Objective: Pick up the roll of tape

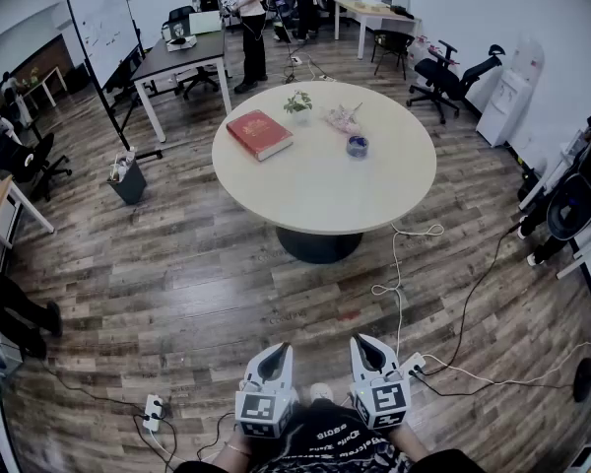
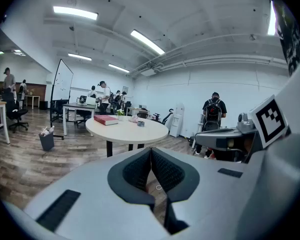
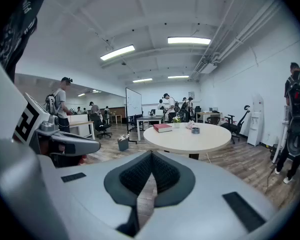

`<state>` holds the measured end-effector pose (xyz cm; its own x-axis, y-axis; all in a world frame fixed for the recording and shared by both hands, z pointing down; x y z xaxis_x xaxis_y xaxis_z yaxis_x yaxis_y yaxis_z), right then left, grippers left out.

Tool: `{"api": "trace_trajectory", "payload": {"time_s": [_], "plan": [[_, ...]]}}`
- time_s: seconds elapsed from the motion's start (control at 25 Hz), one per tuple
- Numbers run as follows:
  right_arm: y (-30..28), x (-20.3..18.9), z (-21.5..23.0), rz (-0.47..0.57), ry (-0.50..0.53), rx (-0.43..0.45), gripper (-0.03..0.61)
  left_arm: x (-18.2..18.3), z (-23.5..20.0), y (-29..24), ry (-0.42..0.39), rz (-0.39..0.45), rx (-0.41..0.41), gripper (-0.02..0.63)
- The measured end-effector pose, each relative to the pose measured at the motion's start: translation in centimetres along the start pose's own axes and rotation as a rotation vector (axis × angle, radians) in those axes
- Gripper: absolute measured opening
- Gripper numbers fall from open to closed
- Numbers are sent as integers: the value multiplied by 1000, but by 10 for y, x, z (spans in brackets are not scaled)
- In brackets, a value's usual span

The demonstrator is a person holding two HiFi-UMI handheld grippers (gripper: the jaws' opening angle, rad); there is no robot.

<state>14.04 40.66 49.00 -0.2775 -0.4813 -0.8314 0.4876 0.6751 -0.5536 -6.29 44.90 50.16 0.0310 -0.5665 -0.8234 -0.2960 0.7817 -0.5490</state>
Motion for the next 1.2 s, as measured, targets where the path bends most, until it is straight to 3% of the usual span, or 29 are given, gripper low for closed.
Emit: {"api": "trace_trajectory", "payload": {"time_s": [0.28,0.64,0.72,0.8,1.0,1.2], "plan": [[9,3,7,10,27,-36,6,11,4,4,1,13,17,21],[7,-4,13,14,-32,-28,9,9,5,1,17,5,-14,23],[7,-8,11,-2,-33,-10,88,5,5,-1,24,-2,-40,28],[8,-10,10,-6,-28,8,177,5,5,-2,21,-6,-69,150],[6,-7,6,9,-24,18,315,2,2,-7,-7,-38,-118,279],[4,-7,1,2,-25,0,348,2,3,-9,-72,-60,-163,295]]}}
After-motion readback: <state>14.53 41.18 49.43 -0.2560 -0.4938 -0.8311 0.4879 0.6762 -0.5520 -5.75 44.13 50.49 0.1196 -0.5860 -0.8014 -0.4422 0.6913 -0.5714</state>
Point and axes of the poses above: the fingertips, and each gripper's own axes: y backward along the fingers, z to its right, x out of its top, the point moved 9 cm from there along y, backward along the fingers, and after that the axes turned 15 degrees about -z, right-handed, at the moved point
